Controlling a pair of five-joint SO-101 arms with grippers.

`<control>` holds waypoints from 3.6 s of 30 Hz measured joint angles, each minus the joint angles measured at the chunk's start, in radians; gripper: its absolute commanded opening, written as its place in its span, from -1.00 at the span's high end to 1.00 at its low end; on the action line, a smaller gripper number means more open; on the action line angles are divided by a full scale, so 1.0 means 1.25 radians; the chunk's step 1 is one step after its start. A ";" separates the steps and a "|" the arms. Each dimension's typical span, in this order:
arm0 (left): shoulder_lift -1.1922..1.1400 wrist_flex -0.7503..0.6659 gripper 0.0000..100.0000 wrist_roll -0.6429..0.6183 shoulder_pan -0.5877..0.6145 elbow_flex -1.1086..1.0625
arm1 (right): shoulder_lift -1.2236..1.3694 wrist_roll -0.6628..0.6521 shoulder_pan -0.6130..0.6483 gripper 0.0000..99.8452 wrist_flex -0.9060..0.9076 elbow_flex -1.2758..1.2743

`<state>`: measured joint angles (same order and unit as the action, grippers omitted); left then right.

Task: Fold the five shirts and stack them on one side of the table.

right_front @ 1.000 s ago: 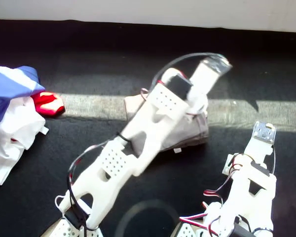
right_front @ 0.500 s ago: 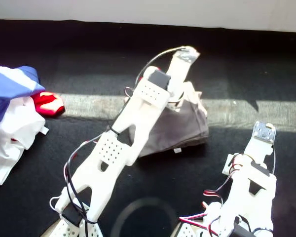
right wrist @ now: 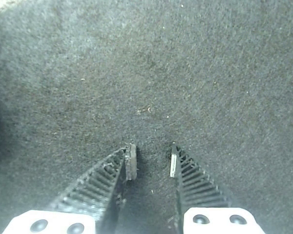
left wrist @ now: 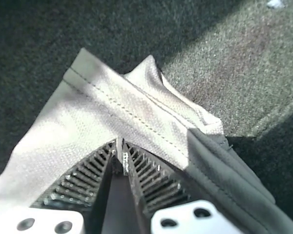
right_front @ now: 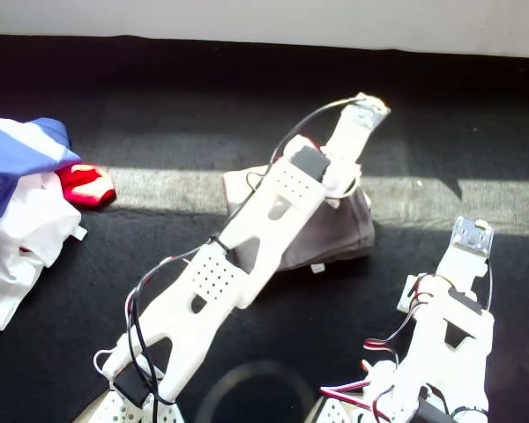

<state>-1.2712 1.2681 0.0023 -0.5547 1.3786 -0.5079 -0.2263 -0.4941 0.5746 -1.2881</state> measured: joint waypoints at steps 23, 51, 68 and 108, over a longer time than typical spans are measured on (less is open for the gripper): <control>0.016 0.188 0.98 0.001 -0.016 0.191 | 0.006 0.005 0.002 0.51 0.050 0.038; 0.820 0.404 0.98 0.002 0.536 -0.697 | 0.589 0.225 0.414 0.36 0.624 1.091; 0.940 0.381 0.98 0.002 0.615 -0.845 | 1.061 0.241 0.525 0.62 0.711 1.518; 0.940 0.381 0.98 0.002 0.616 -0.847 | 1.308 -0.155 0.014 0.99 0.317 1.920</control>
<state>-0.0959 1.7438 0.0054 0.2156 0.3199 1.1278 -0.4196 -0.4772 0.9705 1.1116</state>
